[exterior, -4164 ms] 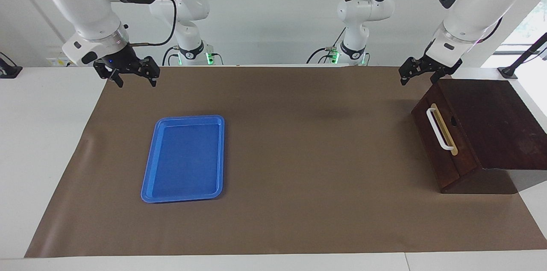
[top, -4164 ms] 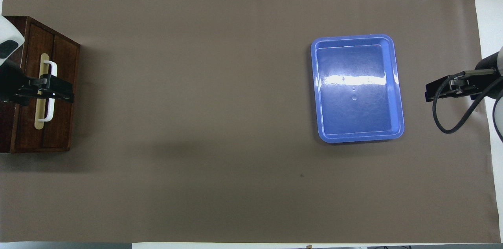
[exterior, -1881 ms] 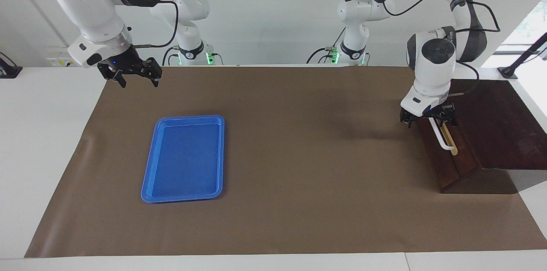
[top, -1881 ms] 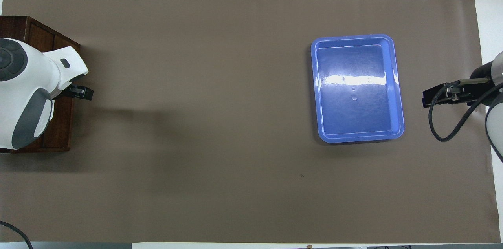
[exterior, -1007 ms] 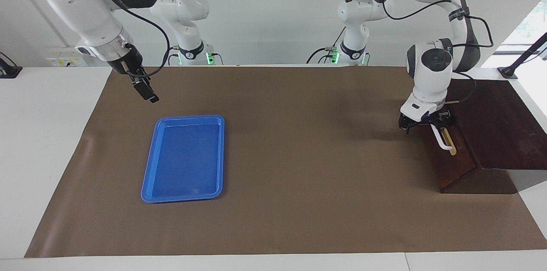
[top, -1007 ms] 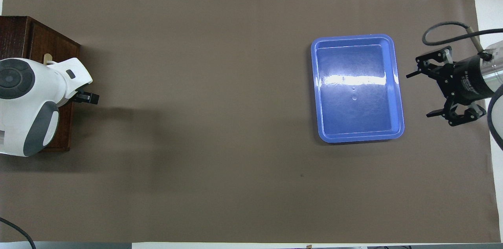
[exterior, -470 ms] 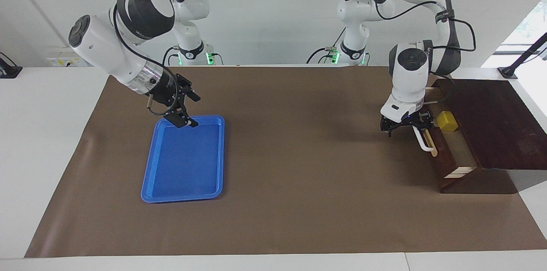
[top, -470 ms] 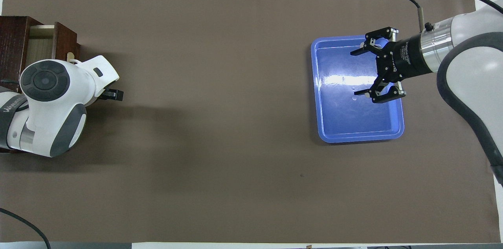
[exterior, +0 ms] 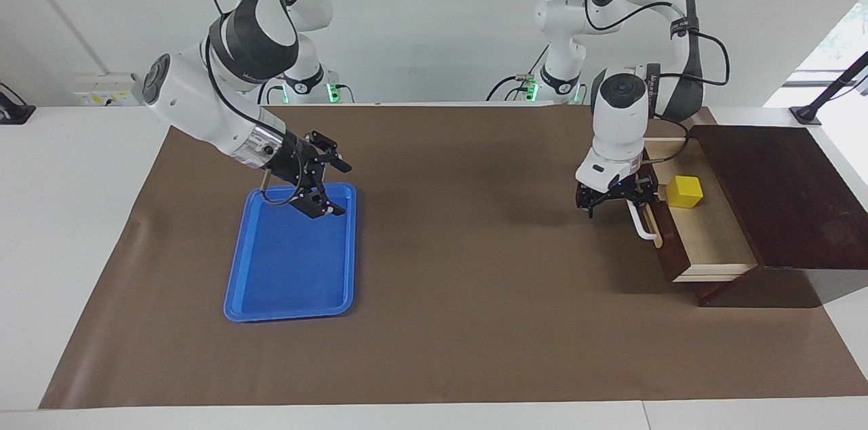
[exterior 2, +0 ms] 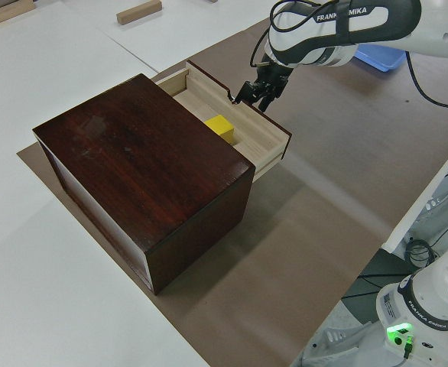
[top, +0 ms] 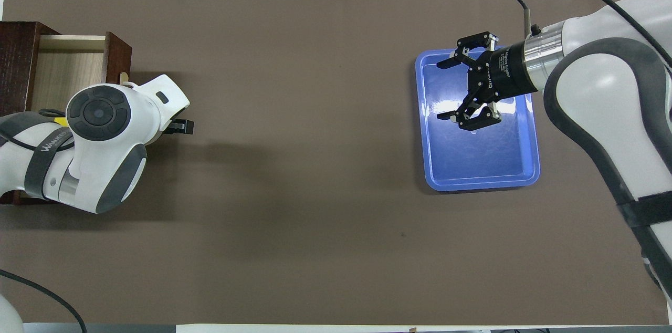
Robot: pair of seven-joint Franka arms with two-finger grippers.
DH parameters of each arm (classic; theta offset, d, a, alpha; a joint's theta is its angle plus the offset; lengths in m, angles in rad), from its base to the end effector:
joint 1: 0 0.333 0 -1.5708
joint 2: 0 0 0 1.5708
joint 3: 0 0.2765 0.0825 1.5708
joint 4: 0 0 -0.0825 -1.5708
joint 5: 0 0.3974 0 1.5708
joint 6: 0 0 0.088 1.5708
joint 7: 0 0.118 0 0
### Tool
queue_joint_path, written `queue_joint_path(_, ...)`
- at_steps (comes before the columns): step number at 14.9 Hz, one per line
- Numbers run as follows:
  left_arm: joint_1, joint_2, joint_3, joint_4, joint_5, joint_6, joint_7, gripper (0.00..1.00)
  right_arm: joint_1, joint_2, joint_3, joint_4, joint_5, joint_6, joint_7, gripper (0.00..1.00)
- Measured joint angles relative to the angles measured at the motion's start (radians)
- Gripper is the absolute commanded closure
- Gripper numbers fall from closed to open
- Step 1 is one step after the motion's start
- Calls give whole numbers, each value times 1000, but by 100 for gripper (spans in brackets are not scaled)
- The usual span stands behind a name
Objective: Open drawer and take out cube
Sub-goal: 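Pull the white drawer handle outward with the left gripper while the right gripper advances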
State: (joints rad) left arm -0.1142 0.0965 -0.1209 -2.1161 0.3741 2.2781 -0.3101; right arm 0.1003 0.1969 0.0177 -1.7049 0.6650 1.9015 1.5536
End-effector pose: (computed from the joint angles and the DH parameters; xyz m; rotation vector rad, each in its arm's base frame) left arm 0.5604 -0.1219 0.3185 -2.8737 0.2292 -0.2025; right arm 0.6210 0.1246 0.4358 -1.7863 1.9522 0.6413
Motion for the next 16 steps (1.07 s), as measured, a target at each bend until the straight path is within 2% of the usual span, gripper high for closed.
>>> queue_joint_path(3, -6, 0, 1, 6, -41, -1, -3, 0, -5, 0, -5, 1, 0, -1, 0, 0)
queue_joint_path(10, -23, 4, -1, 21, -55, -19, -13, 0, -2, 0, -5, 15, 1, 0, 0, 0)
queue_joint_path(12, -25, 18, -3, 71, -73, -67, -13, 0, -1, 0, -4, 13, 1, -2, 0, 0)
queue_joint_path(16, -27, 50, -7, 260, -127, -251, -12, 0, -1, 0, -3, 2, 1, -3, 0, 0)
